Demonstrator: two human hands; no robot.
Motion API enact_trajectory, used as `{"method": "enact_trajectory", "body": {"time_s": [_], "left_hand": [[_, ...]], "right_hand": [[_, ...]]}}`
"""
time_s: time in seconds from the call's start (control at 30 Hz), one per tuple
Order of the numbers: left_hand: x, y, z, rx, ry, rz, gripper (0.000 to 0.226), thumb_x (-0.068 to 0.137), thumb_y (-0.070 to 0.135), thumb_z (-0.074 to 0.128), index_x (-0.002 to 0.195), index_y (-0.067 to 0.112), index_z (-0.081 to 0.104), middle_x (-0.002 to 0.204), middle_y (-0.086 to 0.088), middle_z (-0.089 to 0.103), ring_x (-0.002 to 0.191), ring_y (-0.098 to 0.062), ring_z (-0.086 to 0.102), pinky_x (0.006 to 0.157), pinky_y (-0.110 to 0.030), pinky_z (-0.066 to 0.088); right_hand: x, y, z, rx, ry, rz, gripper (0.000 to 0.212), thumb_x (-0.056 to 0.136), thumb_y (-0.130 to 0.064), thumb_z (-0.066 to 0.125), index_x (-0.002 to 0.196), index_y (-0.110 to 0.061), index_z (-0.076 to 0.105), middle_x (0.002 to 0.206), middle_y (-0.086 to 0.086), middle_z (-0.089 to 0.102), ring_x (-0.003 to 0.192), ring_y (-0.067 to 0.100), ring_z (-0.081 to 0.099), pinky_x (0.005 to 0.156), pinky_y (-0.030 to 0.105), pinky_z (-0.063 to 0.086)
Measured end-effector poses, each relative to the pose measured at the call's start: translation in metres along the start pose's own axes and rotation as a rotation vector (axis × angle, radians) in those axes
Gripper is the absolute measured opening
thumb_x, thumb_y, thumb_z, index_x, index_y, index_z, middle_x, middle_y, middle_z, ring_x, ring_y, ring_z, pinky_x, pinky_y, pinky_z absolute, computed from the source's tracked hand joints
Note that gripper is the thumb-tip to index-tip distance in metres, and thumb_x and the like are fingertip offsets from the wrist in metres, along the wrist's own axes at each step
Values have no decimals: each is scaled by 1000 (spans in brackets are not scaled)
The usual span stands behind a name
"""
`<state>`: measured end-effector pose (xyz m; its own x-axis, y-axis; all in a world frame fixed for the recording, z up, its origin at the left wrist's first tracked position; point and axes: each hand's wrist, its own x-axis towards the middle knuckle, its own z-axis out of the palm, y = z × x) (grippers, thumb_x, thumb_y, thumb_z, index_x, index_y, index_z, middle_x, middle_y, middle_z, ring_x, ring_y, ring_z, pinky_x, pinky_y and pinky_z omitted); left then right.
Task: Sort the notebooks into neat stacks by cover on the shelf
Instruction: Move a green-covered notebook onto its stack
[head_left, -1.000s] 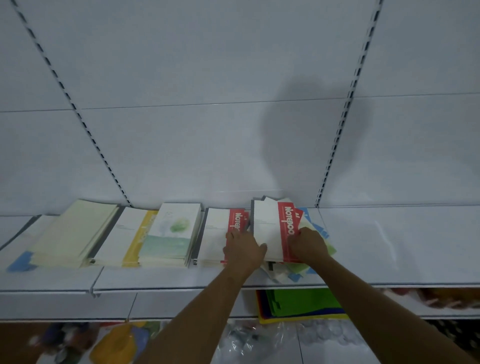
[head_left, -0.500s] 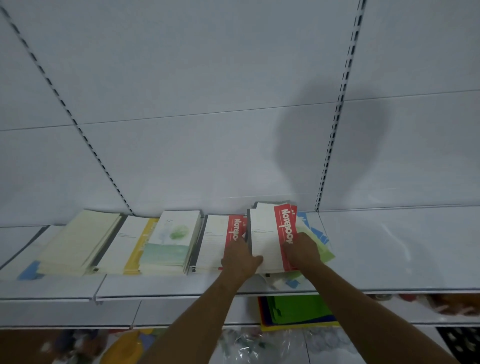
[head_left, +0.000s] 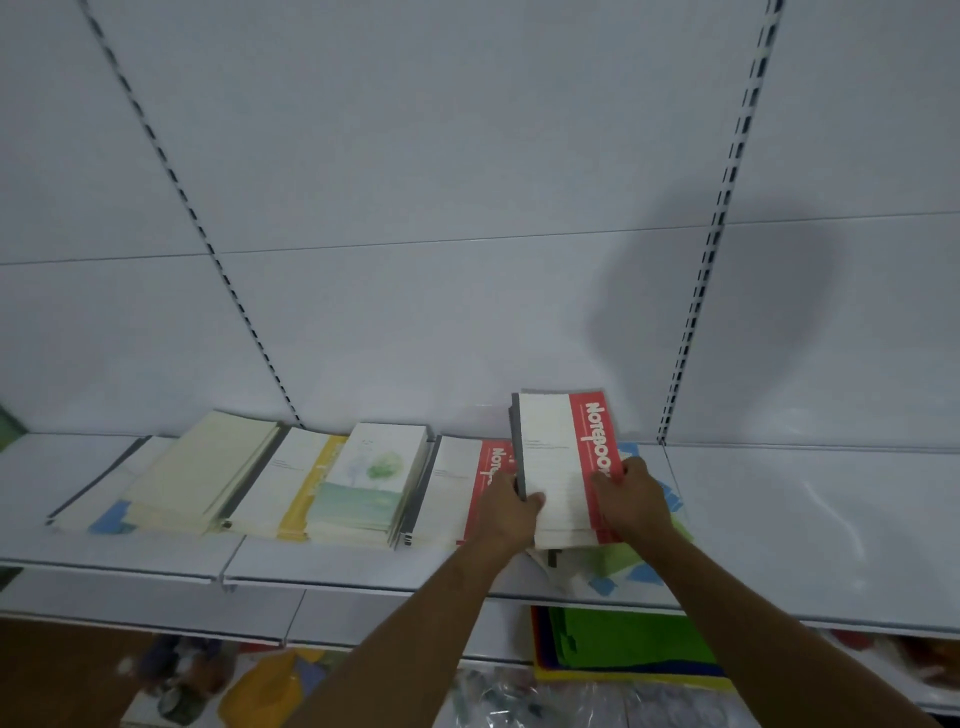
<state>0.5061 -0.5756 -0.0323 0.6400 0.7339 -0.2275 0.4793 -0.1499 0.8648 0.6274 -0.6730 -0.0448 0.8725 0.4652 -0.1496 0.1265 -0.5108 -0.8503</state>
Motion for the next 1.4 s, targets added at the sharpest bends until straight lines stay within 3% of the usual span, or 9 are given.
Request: {"method": "enact_trajectory", "body": {"time_s": [0.2, 0.33, 0.43, 0.6, 0.83, 0.97, 1.03, 1.27, 1.4], "left_hand": [[3, -9, -32, -7, 238, -91, 20, 94, 12, 55, 112, 3, 51, 115, -12, 62, 93, -17, 56, 79, -27, 47], [5, -26, -68, 14, 391, -132, 25, 95, 9, 55, 118, 0, 52, 116, -10, 62, 102, -23, 60, 84, -29, 47], [12, -44, -93, 58, 433, -161, 26, 95, 12, 54, 117, -2, 52, 118, -18, 62, 106, -31, 60, 83, -29, 45], [34, -64, -119, 136, 396, -142, 26, 95, 14, 56, 116, -1, 55, 116, -17, 63, 106, -31, 61, 89, -33, 47], [68, -82, -122, 260, 265, -96, 28, 93, 20, 59, 114, 0, 57, 115, -16, 63, 106, -28, 61, 88, -32, 48], [76, -86, -116, 363, 176, -87, 35, 92, 24, 61, 117, 0, 52, 117, -16, 60, 108, -29, 59, 87, -31, 47], [77, -88, -114, 426, 136, -71, 38, 93, 29, 58, 118, 1, 50, 118, -15, 59, 108, -27, 59, 84, -28, 46], [71, -81, -112, 479, 100, -53, 31, 92, 23, 56, 114, 2, 51, 113, -13, 60, 101, -26, 61, 71, -23, 41], [63, -71, -111, 513, 96, -22, 31, 93, 25, 56, 112, 1, 53, 113, -13, 61, 102, -25, 61, 72, -23, 40]], "right_hand": [[-4, -20, 28, -137, -120, -96, 25, 98, -33, 43, 105, -10, 50, 86, -1, 58, 71, 12, 57, 56, 22, 40], [-11, -49, 67, -138, -232, -201, 22, 97, -35, 45, 93, -14, 51, 85, -2, 62, 76, 17, 65, 62, 26, 50], [-11, -64, 102, -190, -329, -236, 20, 93, -25, 48, 83, -16, 63, 80, -2, 69, 64, 8, 66, 61, 28, 58], [-8, -74, 142, -292, -439, -93, 10, 91, -14, 57, 93, -7, 64, 86, 7, 68, 72, 17, 69, 69, 28, 60], [-4, -70, 162, -309, -482, 149, 6, 79, -8, 62, 82, -9, 57, 91, 18, 68, 75, 29, 72, 59, 34, 59], [2, -58, 175, -390, -353, 141, 16, 88, -22, 59, 90, -6, 61, 83, 8, 67, 70, 20, 69, 66, 34, 60], [-2, -64, 176, -398, -345, 147, 15, 87, -22, 58, 89, -7, 58, 84, 8, 66, 71, 21, 69, 62, 31, 59], [-2, -74, 168, -563, -281, 68, 13, 87, -23, 56, 90, -11, 52, 81, 3, 60, 77, 19, 67, 77, 32, 58], [5, -82, 155, -533, -226, -60, 25, 86, -31, 55, 100, -9, 55, 92, 5, 64, 79, 20, 66, 77, 35, 57]]}}
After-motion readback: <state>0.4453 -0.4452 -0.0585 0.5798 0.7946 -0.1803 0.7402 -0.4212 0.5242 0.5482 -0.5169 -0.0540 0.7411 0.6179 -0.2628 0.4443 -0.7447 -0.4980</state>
